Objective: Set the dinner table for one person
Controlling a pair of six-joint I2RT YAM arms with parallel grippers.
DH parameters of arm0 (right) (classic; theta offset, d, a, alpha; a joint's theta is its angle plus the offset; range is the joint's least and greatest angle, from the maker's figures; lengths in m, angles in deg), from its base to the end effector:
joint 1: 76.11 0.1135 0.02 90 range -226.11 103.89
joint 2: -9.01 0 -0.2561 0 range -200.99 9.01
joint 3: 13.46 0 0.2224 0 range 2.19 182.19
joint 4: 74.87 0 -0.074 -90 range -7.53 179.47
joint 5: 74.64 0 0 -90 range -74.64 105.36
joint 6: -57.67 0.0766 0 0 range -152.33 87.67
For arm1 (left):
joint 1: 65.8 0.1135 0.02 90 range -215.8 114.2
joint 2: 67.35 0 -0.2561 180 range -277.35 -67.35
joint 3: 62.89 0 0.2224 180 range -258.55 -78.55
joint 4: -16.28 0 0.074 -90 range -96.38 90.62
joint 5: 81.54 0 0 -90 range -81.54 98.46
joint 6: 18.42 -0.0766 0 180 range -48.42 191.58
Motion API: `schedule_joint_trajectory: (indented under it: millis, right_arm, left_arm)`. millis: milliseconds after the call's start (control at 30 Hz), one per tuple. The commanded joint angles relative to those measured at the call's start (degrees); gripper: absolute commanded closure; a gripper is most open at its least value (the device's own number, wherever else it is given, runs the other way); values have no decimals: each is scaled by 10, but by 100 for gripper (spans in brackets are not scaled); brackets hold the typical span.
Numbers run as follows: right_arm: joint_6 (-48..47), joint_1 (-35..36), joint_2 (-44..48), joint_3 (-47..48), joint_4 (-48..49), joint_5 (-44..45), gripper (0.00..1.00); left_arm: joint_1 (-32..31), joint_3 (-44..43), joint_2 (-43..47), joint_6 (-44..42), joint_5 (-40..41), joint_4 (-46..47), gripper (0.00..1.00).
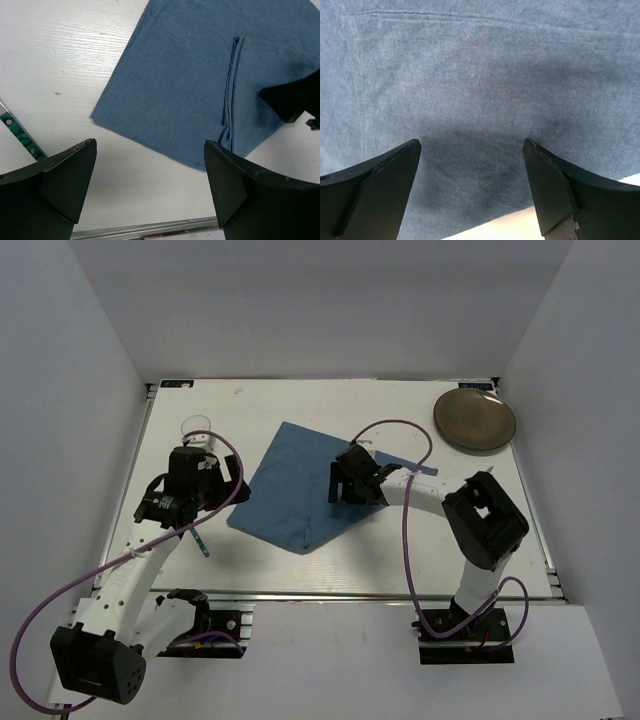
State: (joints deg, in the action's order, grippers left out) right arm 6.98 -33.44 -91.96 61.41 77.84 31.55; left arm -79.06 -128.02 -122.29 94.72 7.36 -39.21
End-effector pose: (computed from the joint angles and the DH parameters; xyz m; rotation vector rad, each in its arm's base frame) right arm 0.2766 0.2259 0.1486 0.0437 2.4699 0.2705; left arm 0.1921 -0.0468 0.2554 -0.1961 2.3778 -0.3281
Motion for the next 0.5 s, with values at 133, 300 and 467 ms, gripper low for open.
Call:
schedule_joint_trajectory:
  millis: [133,300,467]
  right_arm:
    - [-239,-38,-123,133,22,-109,11]
    - [-285,-30,-169,320,-80,-136,11]
    - [-243,25,-210,383,-111,6,12]
  left_arm:
    - [-2,0,30,-5,-2,11,2]
    - [-2,-1,29,-5,-4,9,2]
    - [-2,-1,32,-5,-3,11,2]
